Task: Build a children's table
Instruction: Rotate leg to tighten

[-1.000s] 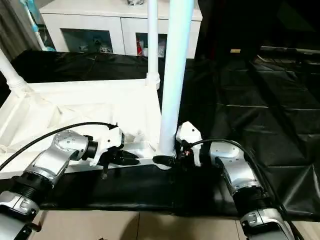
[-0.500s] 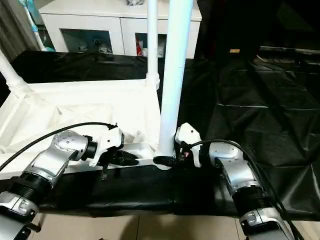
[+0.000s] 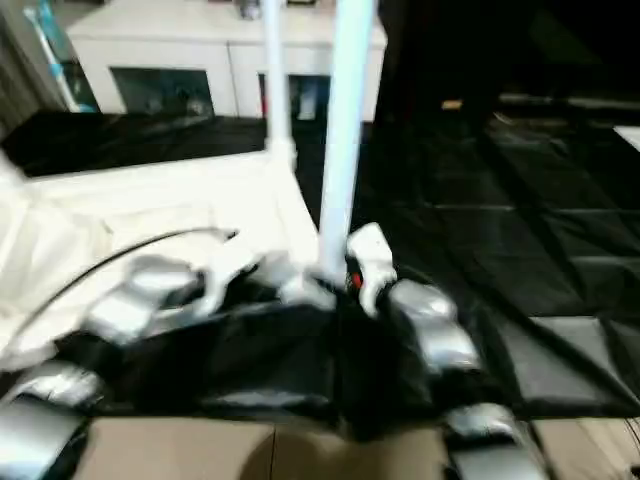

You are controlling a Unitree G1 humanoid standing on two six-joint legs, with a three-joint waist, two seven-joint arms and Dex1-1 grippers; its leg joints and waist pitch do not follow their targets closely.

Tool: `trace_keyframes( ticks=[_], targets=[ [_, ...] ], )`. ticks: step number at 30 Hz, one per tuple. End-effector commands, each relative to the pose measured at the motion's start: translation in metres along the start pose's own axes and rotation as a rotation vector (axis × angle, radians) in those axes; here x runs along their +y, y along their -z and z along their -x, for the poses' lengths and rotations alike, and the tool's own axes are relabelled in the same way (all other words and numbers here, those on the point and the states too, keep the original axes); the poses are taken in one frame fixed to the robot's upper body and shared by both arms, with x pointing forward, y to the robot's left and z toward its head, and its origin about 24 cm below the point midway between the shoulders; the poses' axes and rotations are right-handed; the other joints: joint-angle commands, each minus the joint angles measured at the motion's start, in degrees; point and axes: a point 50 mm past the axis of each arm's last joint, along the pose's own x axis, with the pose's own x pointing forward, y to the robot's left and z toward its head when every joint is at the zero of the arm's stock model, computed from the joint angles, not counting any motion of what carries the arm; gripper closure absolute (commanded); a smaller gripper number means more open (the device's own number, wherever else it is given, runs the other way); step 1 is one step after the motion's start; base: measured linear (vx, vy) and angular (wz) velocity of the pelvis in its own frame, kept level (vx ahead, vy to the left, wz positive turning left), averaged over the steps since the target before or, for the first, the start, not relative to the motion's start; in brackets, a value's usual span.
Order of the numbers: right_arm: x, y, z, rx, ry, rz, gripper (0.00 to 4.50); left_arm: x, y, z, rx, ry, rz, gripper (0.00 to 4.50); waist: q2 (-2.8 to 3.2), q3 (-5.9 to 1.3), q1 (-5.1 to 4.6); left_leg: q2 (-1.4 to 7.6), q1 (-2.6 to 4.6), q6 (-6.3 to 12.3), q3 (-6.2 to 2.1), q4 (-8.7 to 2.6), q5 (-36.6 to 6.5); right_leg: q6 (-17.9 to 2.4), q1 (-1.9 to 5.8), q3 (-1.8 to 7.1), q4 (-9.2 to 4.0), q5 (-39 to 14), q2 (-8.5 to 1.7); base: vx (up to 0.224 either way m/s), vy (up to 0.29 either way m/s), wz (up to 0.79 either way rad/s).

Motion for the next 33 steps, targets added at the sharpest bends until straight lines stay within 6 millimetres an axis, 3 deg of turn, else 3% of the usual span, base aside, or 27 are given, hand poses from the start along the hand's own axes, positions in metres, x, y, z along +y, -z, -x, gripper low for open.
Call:
trace_keyframes(
  ticks=[1,3,5,11,13,22,23,28,30,31,33],
  targets=[
    [0.014,0.010,-0.013,0.056,0.115,-0.073,1.87,0.001,0.008,-0.014,0.058,-0.136,0.084,4.50,-0.09,-2.73,-0.10,0.55,0.23,-0.05,-0.61,-4.60,-16.8,-9.0,2.09,1.86,-5.38,-23.8,-2.60,0.000,0.000,0.00],
    [0.021,0.009,-0.019,0.062,0.151,-0.116,1.87,0.001,0.002,-0.021,0.051,-0.174,0.096,4.50,0.14,-2.85,0.03,0.55,0.49,0.02,-0.70,-4.58,-16.9,-8.8,2.02,1.80,-5.60,-24.1,-2.70,0.000,0.000,0.00],
    [0.022,0.009,-0.021,0.067,0.152,-0.114,1.87,0.000,0.001,-0.022,0.049,-0.179,0.099,4.50,0.00,-2.91,0.14,0.67,0.29,0.70,-0.61,-4.62,-16.0,-9.6,2.14,1.90,-5.31,-20.4,-2.56,0.000,0.000,0.00],
    [0.028,0.010,-0.026,0.087,0.153,-0.130,1.87,0.000,-0.002,-0.027,0.065,-0.181,0.079,4.50,0.10,-2.90,0.27,0.73,-0.04,1.55,-0.60,-4.70,-15.8,-10.7,2.44,1.87,-5.03,-17.8,-2.68,0.000,0.000,0.00],
    [0.028,0.009,-0.027,0.071,0.147,-0.144,1.31,0.001,0.001,-0.026,0.075,-0.183,0.081,4.50,0.05,-2.87,0.30,0.73,0.03,1.67,-0.57,-4.71,-16.1,-10.8,2.41,1.89,-5.10,-18.2,-2.72,0.000,0.000,0.00],
    [0.014,-0.013,-0.022,-0.044,0.112,-0.048,0.58,0.001,0.018,-0.017,0.116,-0.108,0.068,4.50,0.00,-2.67,-0.40,0.77,-0.18,1.92,-0.89,-5.02,-18.5,-9.0,2.31,1.75,-5.75,-23.9,-2.89,0.000,0.000,0.00],
    [0.012,-0.013,-0.019,-0.038,0.075,-0.001,0.36,0.001,0.020,-0.015,0.117,-0.096,0.059,4.50,-0.02,-2.71,-0.39,0.81,-0.34,2.03,-0.90,-5.01,-17.6,-9.3,2.42,1.73,-5.62,-22.7,-2.84,0.000,0.000,0.00],
    [0.003,-0.013,-0.009,-0.027,-0.023,0.107,0.10,0.000,0.025,-0.010,0.119,-0.046,0.029,4.50,-0.01,-2.85,-0.37,0.84,-0.37,2.91,-0.63,-4.77,-15.5,-11.0,2.59,1.87,-5.21,-18.3,-2.84,0.000,0.000,0.00],
    [-0.004,-0.013,0.001,-0.027,-0.119,0.155,0.10,0.000,0.029,-0.006,0.122,-0.010,0.022,4.50,-0.19,-2.94,-0.24,0.86,-0.54,3.92,-0.59,-4.67,-14.2,-11.6,2.97,1.81,-5.01,-16.1,-2.85,0.000,0.000,0.00],
    [-0.007,-0.014,0.007,-0.034,-0.183,0.172,0.10,-0.001,0.029,-0.003,0.117,0.018,0.011,4.50,-0.28,-3.05,-0.15,0.87,-0.78,5.36,-0.47,-4.32,-12.4,-12.4,3.10,1.90,-4.60,-13.2,-2.87,0.000,0.000,0.00],
    [-0.010,-0.017,0.013,-0.055,-0.229,0.199,0.10,-0.003,0.030,0.001,0.106,0.075,-0.010,4.50,-0.06,-3.24,-0.21,0.97,-0.88,6.01,-0.56,-4.24,-10.5,-13.5,3.21,1.81,-4.27,-10.7,-2.93,0.000,0.000,0.00]
  ],
)
